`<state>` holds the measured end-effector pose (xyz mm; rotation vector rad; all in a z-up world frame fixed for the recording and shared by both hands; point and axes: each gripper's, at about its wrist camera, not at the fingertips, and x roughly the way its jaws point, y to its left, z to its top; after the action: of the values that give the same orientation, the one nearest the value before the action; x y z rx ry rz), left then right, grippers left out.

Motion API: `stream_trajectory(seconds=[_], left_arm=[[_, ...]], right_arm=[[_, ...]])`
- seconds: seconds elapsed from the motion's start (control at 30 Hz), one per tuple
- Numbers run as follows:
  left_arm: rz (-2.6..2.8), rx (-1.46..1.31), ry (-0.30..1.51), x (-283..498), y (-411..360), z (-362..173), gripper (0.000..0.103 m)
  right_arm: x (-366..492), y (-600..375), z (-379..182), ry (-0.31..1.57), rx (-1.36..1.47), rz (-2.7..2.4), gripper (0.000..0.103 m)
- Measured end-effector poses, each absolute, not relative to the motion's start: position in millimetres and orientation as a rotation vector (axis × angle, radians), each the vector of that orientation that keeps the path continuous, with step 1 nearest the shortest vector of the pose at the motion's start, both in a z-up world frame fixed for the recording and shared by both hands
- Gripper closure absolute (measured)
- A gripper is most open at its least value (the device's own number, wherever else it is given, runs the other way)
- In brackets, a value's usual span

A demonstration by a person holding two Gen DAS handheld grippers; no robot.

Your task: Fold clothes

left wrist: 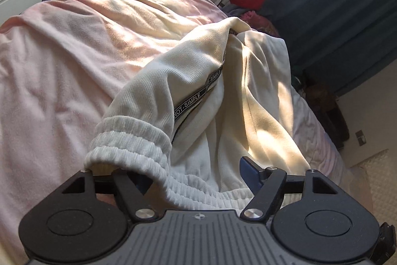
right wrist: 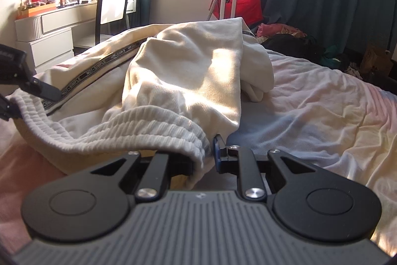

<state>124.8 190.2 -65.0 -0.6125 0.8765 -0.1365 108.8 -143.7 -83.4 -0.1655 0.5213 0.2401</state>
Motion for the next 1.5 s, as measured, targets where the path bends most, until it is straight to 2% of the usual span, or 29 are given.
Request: stream_trajectory(seconds=[0.03, 0.07, 0.13, 0.23, 0.43, 0.5, 0.53, 0.63, 0.7, 0.83, 0.93, 1.03, 1.1, 1.13, 1.17, 1.2, 1.3, 1.5], left_arm=[[-0.118, -0.6, 0.878, 126, 192, -67, 0.058], [-0.095, -0.591, 0.879, 126, 195, -69, 0.065], [-0.057, -0.602, 0.87, 126, 204, -72, 0.091], [-0.032, -0.662, 0.798, 122, 222, -68, 0.091], [-0.038, -0.734, 0.514, 98, 251, -38, 0.091], [-0.013, -0.764, 0.454, 90, 260, -34, 0.091], [0.01, -0.764, 0.441, 89, 264, -33, 0.091], [0.09, -0.756, 0.474, 92, 276, -39, 0.091], [0.141, -0.786, 0.518, 95, 289, -49, 0.092], [0.215, -0.9, 0.585, 96, 313, -70, 0.093], [0.23, -0.944, 0.599, 92, 326, -77, 0.093], [0.236, -0.918, 0.597, 93, 324, -76, 0.093], [0.242, -0.895, 0.597, 94, 321, -74, 0.093], [0.245, -0.89, 0.597, 94, 321, -74, 0.093], [0.248, -0.887, 0.597, 95, 319, -74, 0.093], [0.25, -0.889, 0.598, 95, 318, -73, 0.093], [0.253, -0.895, 0.599, 95, 317, -73, 0.093], [0.248, -0.886, 0.615, 97, 317, -75, 0.092]], right_arm=[[108, -141, -84, 0.514, -0.187, 0.242, 0.083], [107, -137, -84, 0.506, -0.209, 0.243, 0.083], [107, -132, -86, 0.499, -0.238, 0.247, 0.083], [108, -125, -87, 0.485, -0.274, 0.255, 0.082], [98, -109, -87, 0.429, -0.355, 0.316, 0.077], [93, -100, -88, 0.405, -0.411, 0.361, 0.072], [91, -93, -92, 0.405, -0.452, 0.398, 0.065], [78, -75, -103, 0.396, -0.575, 0.506, 0.035], [66, -66, -108, 0.379, -0.633, 0.562, 0.029], [53, -71, -89, 0.369, -0.551, 0.663, 0.029], [57, -93, -67, 0.385, -0.351, 0.708, 0.029], [85, -129, -56, 0.452, -0.064, 0.665, 0.03], [105, -148, -62, 0.515, 0.097, 0.582, 0.042], [112, -155, -69, 0.547, 0.149, 0.543, 0.058], [119, -160, -76, 0.579, 0.199, 0.504, 0.078], [125, -166, -84, 0.611, 0.249, 0.465, 0.085], [136, -172, -101, 0.652, 0.331, 0.45, 0.087], [142, -125, -119, 0.698, 0.074, 0.478, 0.087]])
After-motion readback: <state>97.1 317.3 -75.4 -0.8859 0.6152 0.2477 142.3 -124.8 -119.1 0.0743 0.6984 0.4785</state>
